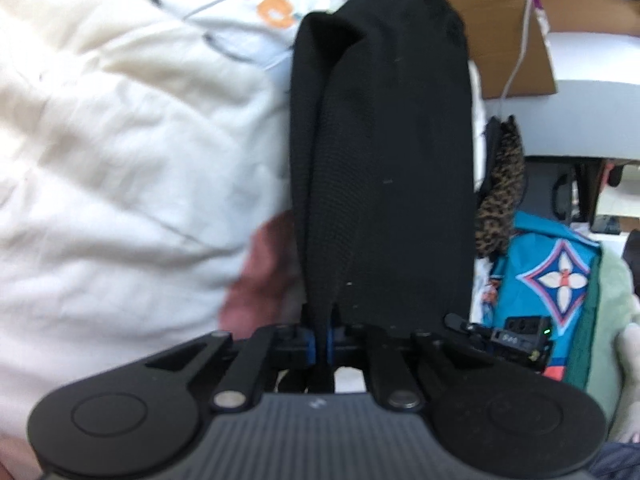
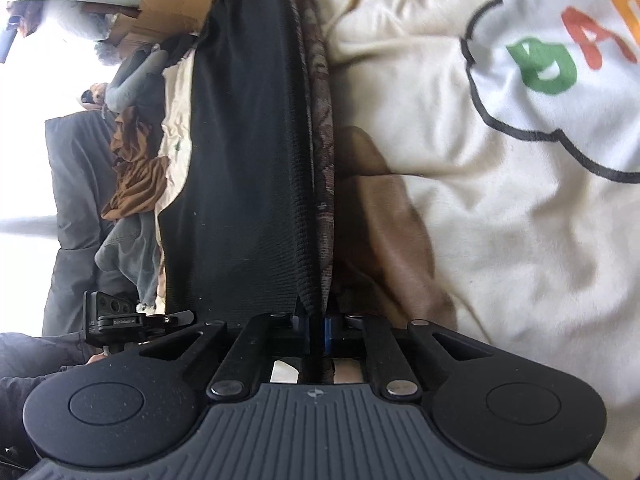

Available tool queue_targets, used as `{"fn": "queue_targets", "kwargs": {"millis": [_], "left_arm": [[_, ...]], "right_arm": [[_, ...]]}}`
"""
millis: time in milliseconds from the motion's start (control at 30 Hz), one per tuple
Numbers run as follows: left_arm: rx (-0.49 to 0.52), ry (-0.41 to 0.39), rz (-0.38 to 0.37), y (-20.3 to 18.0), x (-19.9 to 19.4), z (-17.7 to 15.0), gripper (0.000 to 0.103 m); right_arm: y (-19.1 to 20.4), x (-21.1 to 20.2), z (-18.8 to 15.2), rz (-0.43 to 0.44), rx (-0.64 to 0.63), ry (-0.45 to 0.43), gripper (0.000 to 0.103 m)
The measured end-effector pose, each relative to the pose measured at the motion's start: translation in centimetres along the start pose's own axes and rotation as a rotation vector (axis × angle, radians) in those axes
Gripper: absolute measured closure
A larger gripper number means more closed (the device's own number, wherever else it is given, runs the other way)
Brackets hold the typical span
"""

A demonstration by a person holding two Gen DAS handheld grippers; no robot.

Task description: Fold clothes

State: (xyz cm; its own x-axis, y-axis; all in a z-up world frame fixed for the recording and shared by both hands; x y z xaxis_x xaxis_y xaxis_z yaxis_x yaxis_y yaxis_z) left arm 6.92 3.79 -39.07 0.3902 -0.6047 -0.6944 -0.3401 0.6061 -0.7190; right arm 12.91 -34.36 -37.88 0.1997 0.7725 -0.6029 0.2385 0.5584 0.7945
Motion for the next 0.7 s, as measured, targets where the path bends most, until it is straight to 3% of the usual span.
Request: {"fn": "queue_targets", "kwargs": {"millis": [467, 533, 700], "left_arm": [[0.057, -0.064, -0.080, -6.6, -6.2, -3.5, 0.098], [0.046, -0.061, -0.103, -7.4, -6.7, -4.3, 0.098], [0.028, -0.026, -0.081, -7.8, -8.5, -5.7, 0.098]], "right_arm": [[5.4, -6.3, -2.3, 0.133, -0.149, -0.117, 0.099], [5.7, -7.2, -2.8, 0.147, -0.161, -0.129, 0.099], [6.0, -9.9, -4.0, 0.181, -0.139, -0.186, 0.099]]}}
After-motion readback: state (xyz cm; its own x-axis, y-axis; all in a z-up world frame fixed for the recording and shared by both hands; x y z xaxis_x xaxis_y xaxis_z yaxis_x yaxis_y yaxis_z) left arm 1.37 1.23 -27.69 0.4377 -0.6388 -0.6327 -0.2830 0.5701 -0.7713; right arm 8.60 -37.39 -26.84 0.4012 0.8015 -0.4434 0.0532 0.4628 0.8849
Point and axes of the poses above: each gripper's, at about its wrist camera, not at the fingertips, and x roughly the way its jaws point, y to its left, z to its top, the point moved 2 cm from there along x, roughly the way its jaws point, and after that the axes turned 8 degrees about x, right-handed, at the moved point
